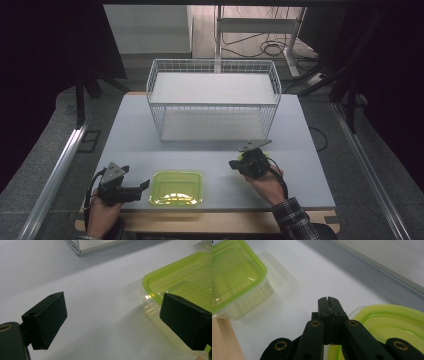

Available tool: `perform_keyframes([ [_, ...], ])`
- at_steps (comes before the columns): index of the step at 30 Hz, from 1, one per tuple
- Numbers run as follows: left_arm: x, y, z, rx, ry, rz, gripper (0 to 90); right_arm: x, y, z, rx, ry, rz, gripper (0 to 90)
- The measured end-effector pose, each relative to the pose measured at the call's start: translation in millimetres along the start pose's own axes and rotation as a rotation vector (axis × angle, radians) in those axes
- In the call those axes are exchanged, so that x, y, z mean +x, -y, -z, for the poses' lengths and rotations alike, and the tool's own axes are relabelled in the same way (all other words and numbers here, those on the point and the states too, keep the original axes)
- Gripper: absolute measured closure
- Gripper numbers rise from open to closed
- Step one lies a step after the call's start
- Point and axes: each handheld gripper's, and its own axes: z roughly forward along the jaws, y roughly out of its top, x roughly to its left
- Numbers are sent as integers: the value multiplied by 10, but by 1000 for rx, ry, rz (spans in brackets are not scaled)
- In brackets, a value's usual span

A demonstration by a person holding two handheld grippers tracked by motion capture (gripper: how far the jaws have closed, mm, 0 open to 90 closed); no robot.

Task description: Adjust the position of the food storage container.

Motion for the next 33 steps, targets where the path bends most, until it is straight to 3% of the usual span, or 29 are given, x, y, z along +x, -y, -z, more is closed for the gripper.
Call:
perform_keyframes([
  [27,-18,-4,-18,19,5,2,74,-556,413,530,-40,157,-151,889],
  [33,-13,-6,-21,27,2,14,72,-584,448,589,-48,177,-170,888],
])
